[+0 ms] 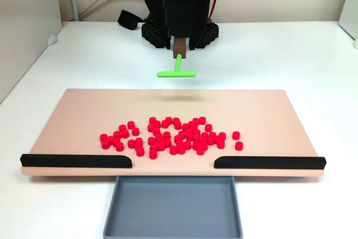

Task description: Gather the bottom side granules

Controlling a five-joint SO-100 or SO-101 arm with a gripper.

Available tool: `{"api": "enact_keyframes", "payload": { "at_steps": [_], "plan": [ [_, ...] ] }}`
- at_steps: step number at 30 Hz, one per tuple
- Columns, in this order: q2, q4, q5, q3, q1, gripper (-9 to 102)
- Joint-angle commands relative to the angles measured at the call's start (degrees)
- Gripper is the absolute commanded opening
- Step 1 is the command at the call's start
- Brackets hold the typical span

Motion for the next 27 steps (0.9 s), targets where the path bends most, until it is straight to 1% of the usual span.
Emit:
{"api": "enact_keyframes", "payload": {
  "at_steps": [1, 5, 10, 18, 22, 27],
  "plan": [
    [-0.44, 0.00, -0.35, -0.62, -0.53, 0],
    [-1.67, -2.20, 0.09, -0.26, -0.70, 0],
    [-3.78, -2.55, -1.58, -0.26, -0.53, 0],
    [-4.66, -7.56, -2.55, 2.90, -0.09, 0],
    [-4.66, -8.17, -4.39, 3.60, 0.44, 0],
    [-5.45, -10.55, -3.78, 4.48, 0.53, 0]
  ]
}}
